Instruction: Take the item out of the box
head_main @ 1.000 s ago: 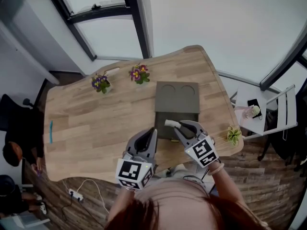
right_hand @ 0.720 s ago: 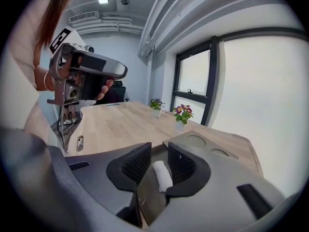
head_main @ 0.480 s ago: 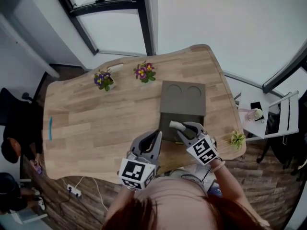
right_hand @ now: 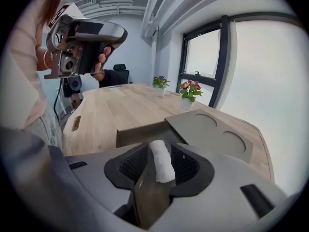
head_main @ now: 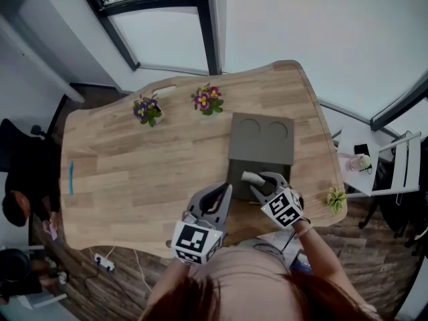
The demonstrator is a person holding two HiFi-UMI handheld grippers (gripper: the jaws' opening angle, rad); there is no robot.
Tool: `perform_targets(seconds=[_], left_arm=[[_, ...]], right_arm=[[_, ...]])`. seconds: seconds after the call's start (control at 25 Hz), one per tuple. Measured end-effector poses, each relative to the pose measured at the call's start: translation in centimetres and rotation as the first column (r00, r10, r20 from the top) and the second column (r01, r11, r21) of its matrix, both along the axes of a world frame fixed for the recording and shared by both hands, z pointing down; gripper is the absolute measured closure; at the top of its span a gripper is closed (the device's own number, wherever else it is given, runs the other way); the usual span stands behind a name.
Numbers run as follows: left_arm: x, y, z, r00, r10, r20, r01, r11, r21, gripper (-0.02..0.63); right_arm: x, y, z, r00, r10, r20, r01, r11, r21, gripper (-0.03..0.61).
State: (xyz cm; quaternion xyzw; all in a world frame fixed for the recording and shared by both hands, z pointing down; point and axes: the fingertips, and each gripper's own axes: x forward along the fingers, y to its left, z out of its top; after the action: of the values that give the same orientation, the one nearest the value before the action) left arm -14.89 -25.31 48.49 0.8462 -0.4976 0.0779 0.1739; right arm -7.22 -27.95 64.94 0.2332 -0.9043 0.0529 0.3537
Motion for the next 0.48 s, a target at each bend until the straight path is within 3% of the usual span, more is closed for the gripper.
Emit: perform_targets(seconds=[0.48], left_arm=[[-0.4, -0.7, 1.3, 1.000, -0.007, 0.012, 0.007, 1.000, -0.019, 0.614]], right_arm=[[0.1, -0.6, 3.5, 0.995, -0.037, -0.090, 0.031, 0.997, -0.067, 0.440]])
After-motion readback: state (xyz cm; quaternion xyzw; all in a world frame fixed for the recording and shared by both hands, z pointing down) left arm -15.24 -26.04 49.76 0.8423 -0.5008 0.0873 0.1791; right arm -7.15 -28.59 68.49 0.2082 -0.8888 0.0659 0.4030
